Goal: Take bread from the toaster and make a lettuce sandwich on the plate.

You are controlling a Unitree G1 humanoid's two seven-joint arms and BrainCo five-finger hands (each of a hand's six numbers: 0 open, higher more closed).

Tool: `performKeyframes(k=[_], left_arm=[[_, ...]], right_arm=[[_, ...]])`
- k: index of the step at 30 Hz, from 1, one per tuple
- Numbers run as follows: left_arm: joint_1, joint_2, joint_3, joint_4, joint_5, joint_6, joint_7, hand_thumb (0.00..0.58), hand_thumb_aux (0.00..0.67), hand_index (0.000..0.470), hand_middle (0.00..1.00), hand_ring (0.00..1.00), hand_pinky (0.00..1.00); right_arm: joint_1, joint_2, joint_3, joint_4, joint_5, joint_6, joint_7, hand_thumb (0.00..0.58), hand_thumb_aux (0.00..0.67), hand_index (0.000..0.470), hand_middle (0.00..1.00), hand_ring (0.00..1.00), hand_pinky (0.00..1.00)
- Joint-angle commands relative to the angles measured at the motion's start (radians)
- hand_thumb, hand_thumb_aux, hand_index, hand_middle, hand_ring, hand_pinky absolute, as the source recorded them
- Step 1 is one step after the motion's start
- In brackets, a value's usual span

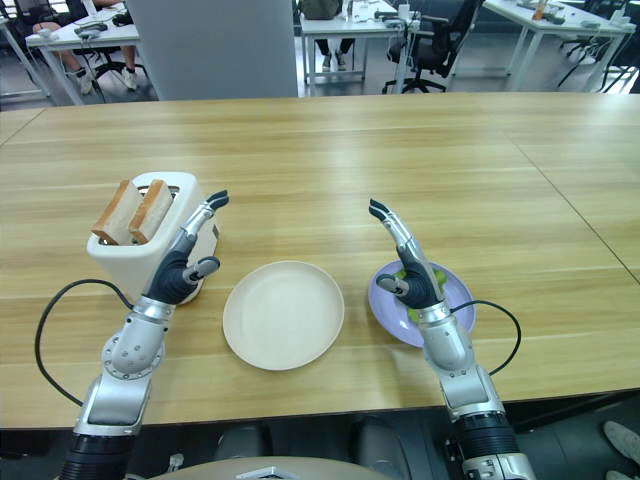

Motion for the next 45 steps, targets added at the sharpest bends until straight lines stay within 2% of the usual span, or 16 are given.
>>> performKeyframes(k=[1,11,13,16,21,26,30,36,44,45], left_arm=[[-0.003,0.008,0.018,-0.017,-0.019,0.025,-0.012,0.000,0.000,0.000,0.00,0.00,0.00],[0.005,0.022,0.006,-0.024,-0.001,0.023,-0.026,0.000,0.000,0.000,0.00,0.00,0.00],[-0.004,0.031,0.050,-0.038,0.025,0.041,0.005,0.000,0.000,0.000,0.00,0.00,0.00],[-0.050,0.116,0.184,-0.052,0.176,0.148,0.075,0.000,0.000,0.000,0.00,0.00,0.00],[-0.134,0.340,0.219,0.053,0.499,0.348,0.064,0.000,0.000,0.000,0.00,0.00,0.00],[-0.211,0.474,0.156,0.211,0.600,0.488,-0.037,0.000,0.000,0.000,0.00,0.00,0.00],[-0.269,0.519,0.085,0.346,0.617,0.547,-0.115,0.000,0.000,0.000,0.00,0.00,0.00],[-0.362,0.509,-0.023,0.505,0.574,0.528,-0.144,0.000,0.000,0.000,0.00,0.00,0.00],[-0.377,0.536,-0.083,0.550,0.564,0.549,-0.173,0.000,0.000,0.000,0.00,0.00,0.00],[-0.378,0.540,-0.090,0.555,0.564,0.553,-0.179,0.031,0.018,0.013,0.00,0.00,0.00]], right_arm=[[0.014,-0.005,-0.009,-0.016,0.003,0.013,0.017,0.000,0.000,0.000,0.00,0.00,0.00],[0.023,-0.001,-0.003,-0.033,0.003,0.014,0.035,0.000,0.000,0.000,0.00,0.00,0.00],[0.022,-0.001,-0.004,-0.039,0.003,0.017,0.037,0.000,0.000,0.000,0.00,0.00,0.00],[0.019,-0.008,-0.010,-0.051,-0.006,0.019,0.038,0.000,0.000,0.000,0.00,0.00,0.00],[0.028,-0.031,-0.019,-0.078,-0.022,0.025,0.051,0.000,0.000,0.000,0.00,0.00,0.00],[0.051,-0.070,-0.043,-0.100,-0.047,0.033,0.054,0.000,0.000,0.000,0.00,0.00,0.00],[0.069,-0.102,-0.073,-0.114,-0.054,0.043,0.055,0.000,0.000,0.000,0.00,0.00,0.00],[0.087,-0.142,-0.101,-0.124,-0.056,0.055,0.065,0.000,0.000,0.000,0.00,0.00,0.00],[0.101,-0.226,-0.121,-0.089,-0.122,0.102,0.086,0.000,0.000,0.000,0.00,0.00,0.00],[0.104,-0.241,-0.122,-0.082,-0.145,0.117,0.087,0.000,0.000,0.000,0.00,0.00,0.00]])
